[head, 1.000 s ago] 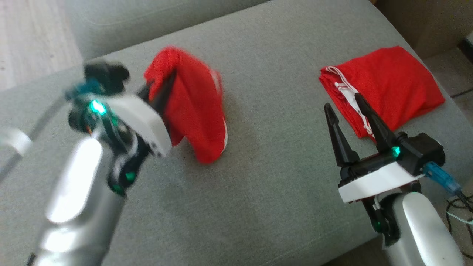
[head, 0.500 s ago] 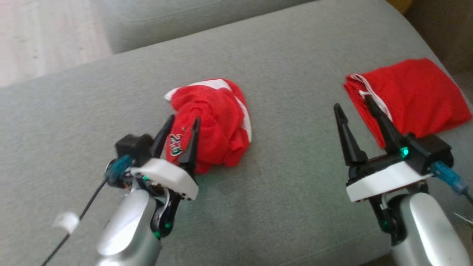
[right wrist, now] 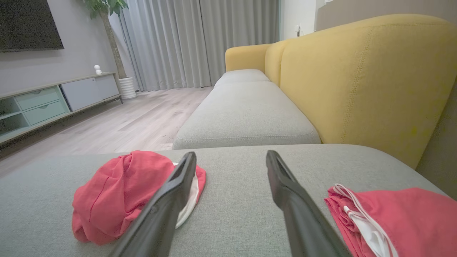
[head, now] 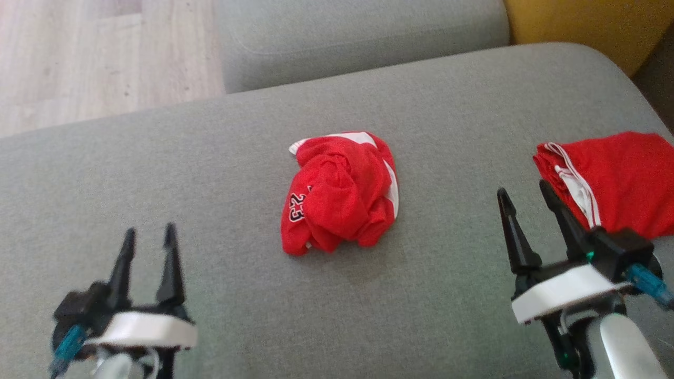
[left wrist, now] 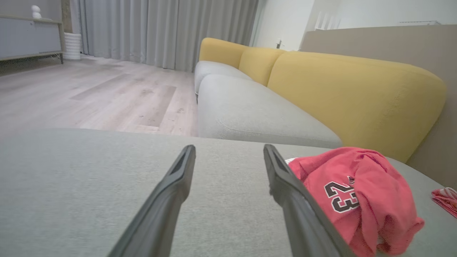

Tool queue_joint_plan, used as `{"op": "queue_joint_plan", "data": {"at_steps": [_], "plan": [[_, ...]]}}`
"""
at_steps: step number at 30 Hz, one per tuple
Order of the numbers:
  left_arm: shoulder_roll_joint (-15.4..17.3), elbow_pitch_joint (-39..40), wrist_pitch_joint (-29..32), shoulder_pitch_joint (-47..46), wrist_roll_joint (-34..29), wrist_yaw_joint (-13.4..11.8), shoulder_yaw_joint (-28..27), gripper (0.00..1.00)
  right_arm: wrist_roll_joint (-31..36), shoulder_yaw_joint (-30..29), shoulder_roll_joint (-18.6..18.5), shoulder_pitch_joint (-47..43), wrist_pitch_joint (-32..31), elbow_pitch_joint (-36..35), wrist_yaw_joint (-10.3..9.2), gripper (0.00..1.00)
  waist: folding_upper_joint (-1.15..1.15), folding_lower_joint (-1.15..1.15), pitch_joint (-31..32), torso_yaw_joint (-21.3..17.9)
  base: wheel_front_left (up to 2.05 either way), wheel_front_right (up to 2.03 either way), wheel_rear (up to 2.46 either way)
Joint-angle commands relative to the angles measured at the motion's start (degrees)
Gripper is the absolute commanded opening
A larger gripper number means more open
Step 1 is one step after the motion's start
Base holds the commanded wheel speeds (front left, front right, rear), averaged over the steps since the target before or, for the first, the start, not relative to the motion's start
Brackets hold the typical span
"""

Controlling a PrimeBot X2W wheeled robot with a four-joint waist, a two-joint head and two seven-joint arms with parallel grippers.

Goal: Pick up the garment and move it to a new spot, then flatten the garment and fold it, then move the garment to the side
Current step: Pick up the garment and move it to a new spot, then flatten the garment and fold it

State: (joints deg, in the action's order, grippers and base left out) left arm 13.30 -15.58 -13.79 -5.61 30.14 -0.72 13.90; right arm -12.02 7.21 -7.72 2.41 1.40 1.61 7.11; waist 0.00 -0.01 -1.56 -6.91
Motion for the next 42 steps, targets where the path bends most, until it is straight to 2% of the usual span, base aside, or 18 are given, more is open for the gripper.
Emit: {"op": "queue_joint_plan", "data": {"at_steps": [1, 8, 21, 26, 29, 35, 38, 42], "plan": [[1.7, 2.3, -0.8, -0.9, -0.4, -0.5, -3.0, 1.00, 0.3, 0.7, 0.0, 0.5, -0.1, -2.0, 0.37, 1.00, 0.00, 0.01, 0.9, 0.8, 0.00, 0.00, 0.00], [3.4, 7.7, -1.0, 5.1, -0.2, -2.5, -6.1, 1.00, 0.2, 0.1, 0.4, -1.3, -0.5, -0.7, 0.37, 1.00, 0.00, 0.01, 1.7, 1.0, 0.00, 0.00, 0.00], [3.8, 10.0, 0.0, 5.3, 0.0, -3.1, -5.5, 1.00, 0.1, 1.2, 0.8, -0.4, -0.5, 0.3, 0.37, 1.00, 0.00, 0.01, 0.3, 1.7, 0.00, 0.00, 0.00], [3.9, 10.9, 0.5, 4.6, -0.2, -3.4, -5.2, 1.00, 0.1, 4.0, 0.6, 1.6, -1.6, -0.2, 0.37, 1.00, 0.00, 0.01, -0.8, 2.3, 0.00, 0.00, 0.00], [3.9, 11.6, 1.0, 3.8, -0.4, -3.6, -4.7, 1.00, -0.9, 9.3, 0.7, 5.2, -3.7, -0.2, 0.37, 1.00, 0.00, 0.01, -2.3, 2.9, 0.00, 0.00, 0.00], [3.3, 11.5, 1.8, 0.8, -0.8, -3.7, -3.4, 1.00, -3.1, 19.9, 2.4, 14.9, -7.9, 6.8, 0.37, 1.00, 0.00, 0.01, -5.8, 4.9, 0.00, 0.00, 0.00], [2.9, 10.7, 1.9, -1.1, -1.1, -3.6, -2.8, 1.00, -3.8, 22.3, 3.1, 18.8, -9.0, 13.1, 0.37, 1.00, 0.00, 0.01, -7.3, 6.3, 0.00, 0.00, 0.00], [2.6, 9.4, 1.7, -3.1, -1.2, -3.4, -2.5, 1.00, -3.5, 22.5, 4.0, 22.2, -9.6, 20.7, 0.37, 1.00, 0.00, 0.01, -8.4, 7.8, 0.00, 0.00, 0.00]]}}
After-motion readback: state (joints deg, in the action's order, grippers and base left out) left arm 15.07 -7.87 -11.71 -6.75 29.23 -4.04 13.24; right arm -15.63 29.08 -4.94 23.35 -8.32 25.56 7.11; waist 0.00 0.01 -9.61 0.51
